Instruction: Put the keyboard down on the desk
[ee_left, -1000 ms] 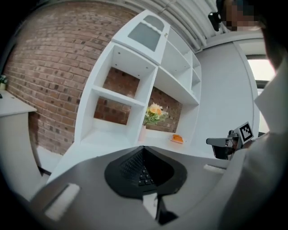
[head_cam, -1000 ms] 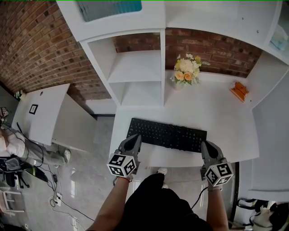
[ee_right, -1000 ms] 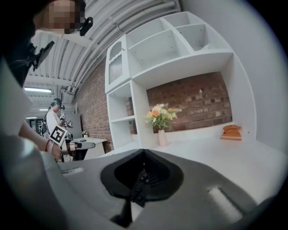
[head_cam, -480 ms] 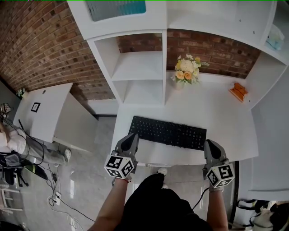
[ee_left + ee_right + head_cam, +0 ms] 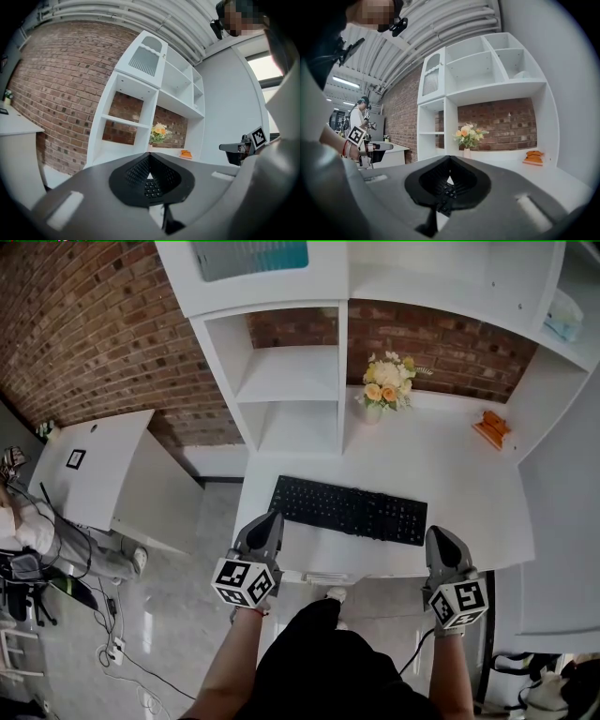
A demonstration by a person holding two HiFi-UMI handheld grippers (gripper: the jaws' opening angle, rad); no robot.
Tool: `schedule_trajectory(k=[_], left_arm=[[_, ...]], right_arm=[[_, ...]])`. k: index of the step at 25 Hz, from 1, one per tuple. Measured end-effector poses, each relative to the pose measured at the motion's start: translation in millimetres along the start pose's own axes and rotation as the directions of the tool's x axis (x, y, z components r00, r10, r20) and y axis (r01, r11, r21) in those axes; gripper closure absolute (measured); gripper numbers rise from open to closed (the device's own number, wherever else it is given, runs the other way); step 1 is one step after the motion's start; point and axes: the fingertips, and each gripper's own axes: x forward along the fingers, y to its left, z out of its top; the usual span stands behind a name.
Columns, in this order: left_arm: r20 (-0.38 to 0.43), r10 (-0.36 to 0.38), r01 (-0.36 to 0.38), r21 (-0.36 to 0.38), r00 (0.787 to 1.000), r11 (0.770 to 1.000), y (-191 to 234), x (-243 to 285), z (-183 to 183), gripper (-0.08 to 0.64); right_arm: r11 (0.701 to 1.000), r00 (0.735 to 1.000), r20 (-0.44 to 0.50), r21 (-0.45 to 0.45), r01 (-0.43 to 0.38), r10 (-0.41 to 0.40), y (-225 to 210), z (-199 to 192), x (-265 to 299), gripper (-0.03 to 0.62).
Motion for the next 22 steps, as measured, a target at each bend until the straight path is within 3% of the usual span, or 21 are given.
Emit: schedule_trajectory(k=[22], left_arm=[[0.026,0.005,-0.004,-0.017,1.000,1.000,-16.4,-36.9,2.9,0.560]], right_arm=[[1.000,0.999,0.033,0.009,0.020,-0.020,12.0,5.1,-36.7,0.594]])
